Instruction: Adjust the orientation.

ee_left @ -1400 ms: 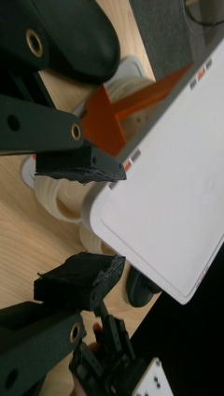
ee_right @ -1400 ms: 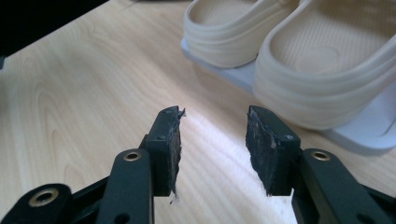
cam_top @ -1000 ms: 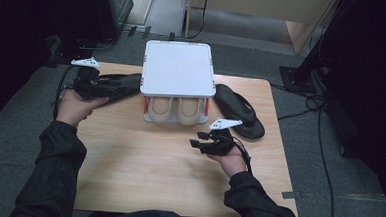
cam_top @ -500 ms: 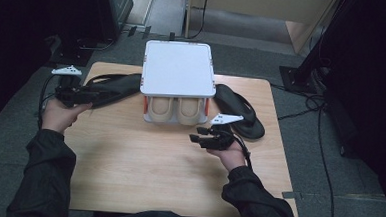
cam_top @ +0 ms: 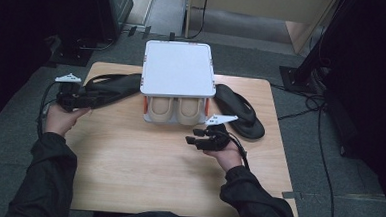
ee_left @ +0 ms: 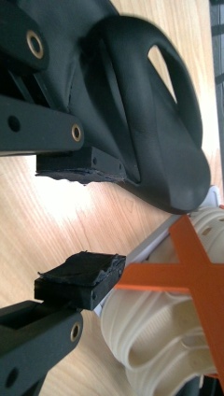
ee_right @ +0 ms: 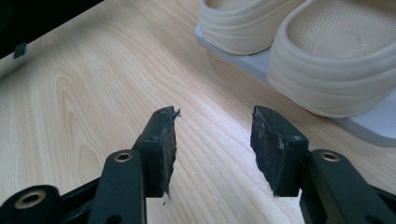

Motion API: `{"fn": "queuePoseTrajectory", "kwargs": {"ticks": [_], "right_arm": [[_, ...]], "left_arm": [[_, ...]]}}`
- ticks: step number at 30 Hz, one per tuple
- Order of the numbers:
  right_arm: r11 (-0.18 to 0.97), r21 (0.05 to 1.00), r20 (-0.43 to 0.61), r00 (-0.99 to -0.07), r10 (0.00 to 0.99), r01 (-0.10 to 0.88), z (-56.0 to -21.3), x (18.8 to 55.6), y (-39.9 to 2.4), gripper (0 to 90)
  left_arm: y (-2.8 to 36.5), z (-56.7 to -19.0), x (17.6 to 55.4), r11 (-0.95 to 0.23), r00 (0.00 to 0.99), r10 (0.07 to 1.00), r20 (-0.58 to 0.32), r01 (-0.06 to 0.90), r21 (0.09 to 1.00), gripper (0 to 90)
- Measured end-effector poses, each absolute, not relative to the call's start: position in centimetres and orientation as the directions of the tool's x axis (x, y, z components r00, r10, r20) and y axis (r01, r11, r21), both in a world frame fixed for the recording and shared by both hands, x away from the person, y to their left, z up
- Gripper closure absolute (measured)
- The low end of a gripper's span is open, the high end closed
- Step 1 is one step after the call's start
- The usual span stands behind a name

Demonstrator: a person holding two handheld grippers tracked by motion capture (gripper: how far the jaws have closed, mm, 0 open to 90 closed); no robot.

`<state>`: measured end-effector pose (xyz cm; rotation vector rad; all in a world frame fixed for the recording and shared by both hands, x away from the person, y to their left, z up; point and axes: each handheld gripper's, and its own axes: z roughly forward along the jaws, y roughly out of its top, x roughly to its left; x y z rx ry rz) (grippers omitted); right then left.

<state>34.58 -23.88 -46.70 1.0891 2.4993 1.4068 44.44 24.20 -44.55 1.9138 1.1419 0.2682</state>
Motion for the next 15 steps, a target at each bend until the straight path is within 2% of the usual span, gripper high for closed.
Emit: {"fn": "queuePoseTrajectory", "kwargs": {"ticks": [6, 10, 15], "right_arm": [[0.331, 0.759, 0.274, -0.737, 0.618, 0.561, -47.0, 34.6, -23.9, 51.0], [0.338, 0.752, 0.274, -0.734, 0.621, 0.566, -47.1, 34.3, -23.9, 51.2], [0.336, 0.758, 0.267, -0.735, 0.623, 0.559, -47.1, 33.8, -24.2, 51.2]], "left_arm": [[24.3, -46.6, 46.2, -0.189, 0.522, 0.814, -0.256, 0.654, 0.732, 55.5], [24.1, -46.6, 46.9, -0.194, 0.512, 0.825, -0.239, 0.653, 0.732, 62.8], [23.8, -47.3, 48.3, -0.183, 0.49, 0.839, -0.237, 0.663, 0.726, 65.7]]}}
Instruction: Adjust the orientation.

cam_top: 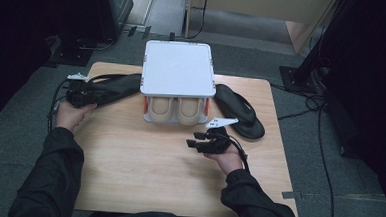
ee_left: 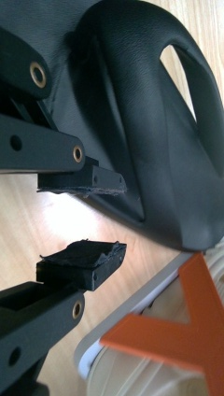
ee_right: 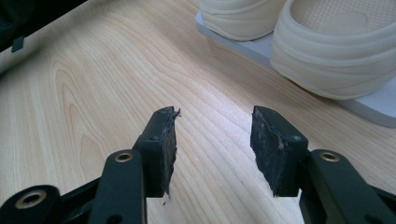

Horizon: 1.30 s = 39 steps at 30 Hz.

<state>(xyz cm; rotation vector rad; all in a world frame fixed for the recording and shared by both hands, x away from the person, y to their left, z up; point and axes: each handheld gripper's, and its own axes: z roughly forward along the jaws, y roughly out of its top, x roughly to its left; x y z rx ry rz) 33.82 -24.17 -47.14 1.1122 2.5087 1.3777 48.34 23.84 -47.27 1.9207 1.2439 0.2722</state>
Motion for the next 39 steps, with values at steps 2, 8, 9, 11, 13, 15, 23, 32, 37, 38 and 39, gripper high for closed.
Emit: {"fn": "queuePoseTrajectory", "kwargs": {"ticks": [2, 8, 9, 11, 13, 15, 23, 32, 37, 38, 39], "right_arm": [[0.33, 0.762, 0.264, -0.733, 0.627, 0.557, -47.1, 33.6, -24.4, 51.4], [0.325, 0.755, 0.268, -0.72, 0.64, 0.57, -47.3, 33.4, -24.8, 51.2], [0.323, 0.758, 0.266, -0.72, 0.641, 0.567, -47.3, 33.4, -24.8, 51.0], [0.325, 0.753, 0.267, -0.717, 0.644, 0.572, -47.3, 33.3, -24.8, 50.9], [0.324, 0.754, 0.266, -0.716, 0.645, 0.571, -47.3, 33.3, -24.8, 50.8], [0.323, 0.753, 0.267, -0.716, 0.645, 0.573, -47.3, 33.3, -24.7, 50.7], [0.337, 0.749, 0.261, -0.721, 0.642, 0.57, -47.5, 33.2, -24.5, 49.9], [0.322, 0.753, 0.264, -0.711, 0.652, 0.574, -47.3, 33.2, -24.6, 49.2], [0.318, 0.753, 0.261, -0.706, 0.658, 0.576, -47.4, 33.2, -24.7, 49.7], [0.318, 0.755, 0.259, -0.707, 0.658, 0.573, -47.3, 33.2, -24.7, 49.7], [0.318, 0.758, 0.258, -0.709, 0.656, 0.57, -47.3, 33.2, -24.7, 49.7]], "left_arm": [[23.7, -47.5, 48.7, -0.185, 0.488, 0.842, -0.229, 0.662, 0.726, 66.1], [23.4, -48.7, 49.6, -0.194, 0.487, 0.846, -0.216, 0.659, 0.727, 67.2], [23.3, -48.9, 49.6, -0.208, 0.486, 0.85, -0.202, 0.662, 0.72, 67.4], [23.2, -49.5, 49.8, -0.222, 0.49, 0.849, -0.2, 0.673, 0.706, 67.9], [23.4, -49.5, 49.8, -0.207, 0.485, 0.848, -0.215, 0.676, 0.708, 67.8], [23.4, -49.6, 49.8, -0.204, 0.485, 0.847, -0.219, 0.676, 0.709, 67.8], [23.9, -49.5, 49.6, -0.187, 0.472, 0.847, -0.243, 0.693, 0.696, 70.8], [25.2, -49.3, 49.1, -0.169, 0.448, 0.853, -0.268, 0.722, 0.671, 73.4], [25.7, -49.2, 48.9, -0.165, 0.44, 0.856, -0.27, 0.728, 0.665, 73.4], [25.7, -49.2, 48.9, -0.165, 0.44, 0.857, -0.269, 0.728, 0.665, 73.3], [25.7, -49.2, 48.9, -0.168, 0.44, 0.858, -0.265, 0.727, 0.666, 73.4]]}}
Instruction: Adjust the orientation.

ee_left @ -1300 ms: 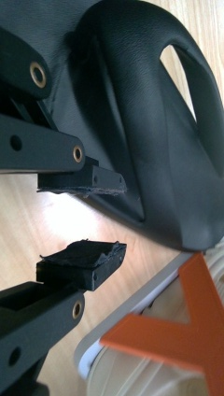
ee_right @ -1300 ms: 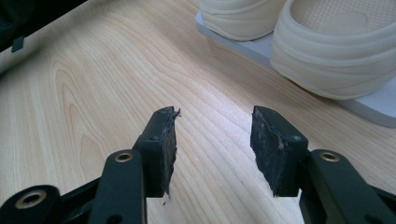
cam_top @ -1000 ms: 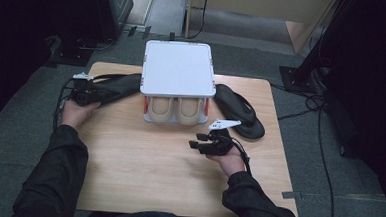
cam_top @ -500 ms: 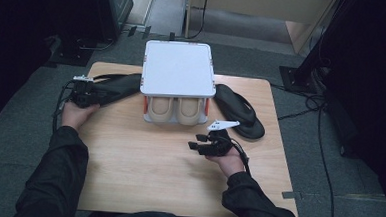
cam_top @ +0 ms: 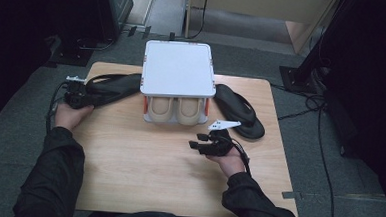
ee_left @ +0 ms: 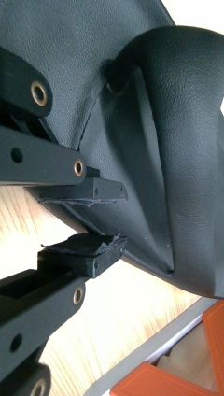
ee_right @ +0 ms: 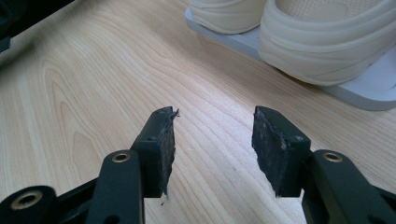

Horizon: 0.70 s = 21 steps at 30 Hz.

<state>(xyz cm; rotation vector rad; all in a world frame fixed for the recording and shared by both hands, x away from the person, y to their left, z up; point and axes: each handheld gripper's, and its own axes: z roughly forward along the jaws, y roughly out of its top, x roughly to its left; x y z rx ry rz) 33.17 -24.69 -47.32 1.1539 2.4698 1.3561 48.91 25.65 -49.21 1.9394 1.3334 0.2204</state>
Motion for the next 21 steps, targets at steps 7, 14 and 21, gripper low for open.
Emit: {"fn": "queuePoseTrajectory", "kwargs": {"ticks": [7, 14, 21], "right_arm": [[0.311, 0.758, 0.264, -0.706, 0.657, 0.573, -47.2, 33.1, -24.8, 50.6], [0.316, 0.759, 0.262, -0.711, 0.652, 0.569, -47.3, 33.2, -24.7, 51.0], [0.305, 0.763, 0.271, -0.71, 0.65, 0.57, -47.2, 33.2, -24.6, 51.7]], "left_arm": [[26.5, -49.2, 48.7, -0.143, 0.411, 0.871, -0.268, 0.736, 0.662, 73.3], [27.9, -49.3, 48.6, -0.079, 0.357, 0.889, -0.287, 0.738, 0.67, 73.2], [27.4, -47.8, 48.5, -0.041, 0.354, 0.876, -0.327, 0.73, 0.682, 80.1]]}}
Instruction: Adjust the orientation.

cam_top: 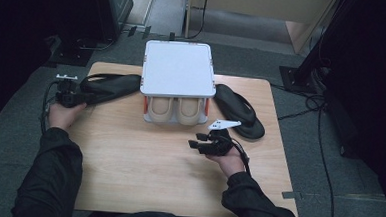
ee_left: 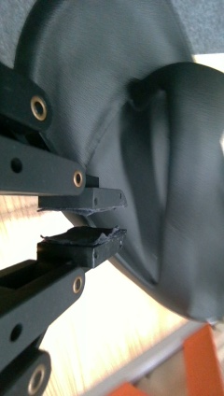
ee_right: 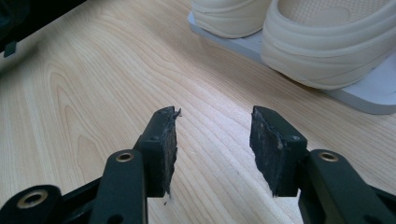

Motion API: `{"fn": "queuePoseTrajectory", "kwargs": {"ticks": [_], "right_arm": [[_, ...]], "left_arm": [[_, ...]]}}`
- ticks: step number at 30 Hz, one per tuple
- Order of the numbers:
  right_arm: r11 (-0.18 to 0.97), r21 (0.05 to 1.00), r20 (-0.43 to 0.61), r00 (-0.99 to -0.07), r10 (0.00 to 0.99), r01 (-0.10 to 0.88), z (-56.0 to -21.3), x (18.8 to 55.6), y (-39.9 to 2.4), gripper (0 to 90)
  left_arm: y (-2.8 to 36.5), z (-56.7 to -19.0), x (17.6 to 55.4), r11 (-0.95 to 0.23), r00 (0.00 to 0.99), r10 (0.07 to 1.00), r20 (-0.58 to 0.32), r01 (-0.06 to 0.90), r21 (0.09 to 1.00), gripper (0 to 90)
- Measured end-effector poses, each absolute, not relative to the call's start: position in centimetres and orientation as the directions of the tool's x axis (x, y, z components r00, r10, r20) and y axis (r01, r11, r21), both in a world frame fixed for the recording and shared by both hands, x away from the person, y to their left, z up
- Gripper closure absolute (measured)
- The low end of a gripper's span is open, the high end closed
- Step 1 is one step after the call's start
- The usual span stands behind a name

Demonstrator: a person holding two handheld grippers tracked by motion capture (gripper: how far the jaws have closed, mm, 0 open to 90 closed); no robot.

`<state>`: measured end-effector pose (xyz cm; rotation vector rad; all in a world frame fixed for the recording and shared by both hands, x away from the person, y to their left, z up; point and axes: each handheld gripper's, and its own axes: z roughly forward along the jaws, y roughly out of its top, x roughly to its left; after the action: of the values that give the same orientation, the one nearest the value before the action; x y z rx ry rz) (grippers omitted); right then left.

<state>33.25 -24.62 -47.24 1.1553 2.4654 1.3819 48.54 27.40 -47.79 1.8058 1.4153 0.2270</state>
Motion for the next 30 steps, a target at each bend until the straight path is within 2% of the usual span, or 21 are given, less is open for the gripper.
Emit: {"fn": "queuePoseTrajectory", "kwargs": {"ticks": [2, 6, 11, 17, 24, 30], "right_arm": [[0.304, 0.762, 0.272, -0.709, 0.65, 0.572, -47.3, 33.3, -24.6, 51.8], [0.313, 0.754, 0.281, -0.714, 0.642, 0.578, -47.4, 33.2, -24.3, 53.0], [0.314, 0.747, 0.29, -0.713, 0.638, 0.585, -47.6, 33.2, -24.1, 53.4], [0.323, 0.747, 0.28, -0.716, 0.639, 0.58, -47.7, 33.3, -23.7, 53.4], [0.325, 0.754, 0.274, -0.723, 0.634, 0.571, -47.6, 33.2, -23.5, 53.3], [0.326, 0.755, 0.269, -0.723, 0.637, 0.569, -47.4, 33.2, -23.9, 53.4]], "left_arm": [[26.6, -46.7, 48.8, -0.05, 0.376, 0.875, -0.304, 0.697, 0.715, 80.2], [25.0, -45.6, 49.8, -0.1, 0.412, 0.871, -0.268, 0.683, 0.724, 83.4], [23.4, -45.3, 51.8, -0.087, 0.42, 0.857, -0.298, 0.688, 0.72, 85.4], [21.1, -44.9, 54.7, -0.122, 0.428, 0.858, -0.286, 0.709, 0.694, 85.2], [19.1, -45.8, 56.7, -0.115, 0.396, 0.88, -0.261, 0.712, 0.692, 83.6], [18.3, -47.8, 57.4, -0.12, 0.356, 0.897, -0.262, 0.766, 0.631, 84.6]]}}
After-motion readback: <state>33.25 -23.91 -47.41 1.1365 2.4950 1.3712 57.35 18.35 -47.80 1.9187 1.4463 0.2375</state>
